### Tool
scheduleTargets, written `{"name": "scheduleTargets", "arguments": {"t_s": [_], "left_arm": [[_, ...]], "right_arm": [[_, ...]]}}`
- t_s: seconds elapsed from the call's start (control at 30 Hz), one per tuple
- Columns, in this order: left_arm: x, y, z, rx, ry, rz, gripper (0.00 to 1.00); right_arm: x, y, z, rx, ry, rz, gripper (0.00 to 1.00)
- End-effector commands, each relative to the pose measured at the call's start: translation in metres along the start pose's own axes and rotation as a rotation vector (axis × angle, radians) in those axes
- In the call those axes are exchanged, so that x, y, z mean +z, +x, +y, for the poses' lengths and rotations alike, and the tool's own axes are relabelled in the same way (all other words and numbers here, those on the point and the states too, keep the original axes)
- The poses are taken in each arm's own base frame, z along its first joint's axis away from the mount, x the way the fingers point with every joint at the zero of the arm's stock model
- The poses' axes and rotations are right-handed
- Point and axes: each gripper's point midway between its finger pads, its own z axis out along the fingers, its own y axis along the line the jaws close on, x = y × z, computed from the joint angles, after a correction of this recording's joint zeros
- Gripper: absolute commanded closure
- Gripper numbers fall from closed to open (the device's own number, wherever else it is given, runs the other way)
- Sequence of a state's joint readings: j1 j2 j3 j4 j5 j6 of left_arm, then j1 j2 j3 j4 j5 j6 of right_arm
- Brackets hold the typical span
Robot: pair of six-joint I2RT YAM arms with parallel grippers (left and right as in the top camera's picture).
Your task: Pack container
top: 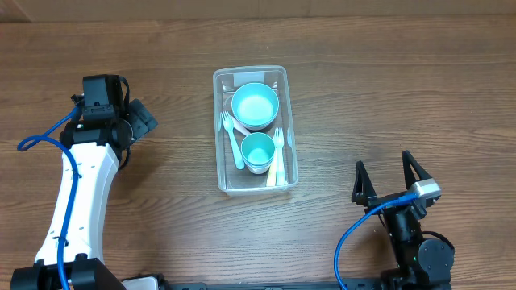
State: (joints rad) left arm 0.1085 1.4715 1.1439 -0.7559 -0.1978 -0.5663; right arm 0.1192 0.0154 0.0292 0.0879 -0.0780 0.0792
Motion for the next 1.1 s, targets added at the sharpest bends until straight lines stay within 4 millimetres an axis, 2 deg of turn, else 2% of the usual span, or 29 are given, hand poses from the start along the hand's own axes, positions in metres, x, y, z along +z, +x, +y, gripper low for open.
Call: {"name": "scheduleTargets", "arguments": {"t_s": [0.0, 0.23, 1.07], "left_arm": [[-0.010, -0.010, -0.003, 0.010, 0.020, -0.034, 0.00], [-0.010, -0.010, -0.003, 0.010, 0.020, -0.034, 0.00], [-0.010, -0.010, -0.003, 0.010, 0.020, -0.034, 0.00]], "right_arm": [[-0.001, 0.015, -0.003, 0.012, 0.007, 0.038, 0.00], [-0.004, 0.047, -0.006, 0.000, 0.021, 0.171, 0.00], [-0.004, 0.047, -0.007, 0.001, 0.022, 0.171, 0.00]]}}
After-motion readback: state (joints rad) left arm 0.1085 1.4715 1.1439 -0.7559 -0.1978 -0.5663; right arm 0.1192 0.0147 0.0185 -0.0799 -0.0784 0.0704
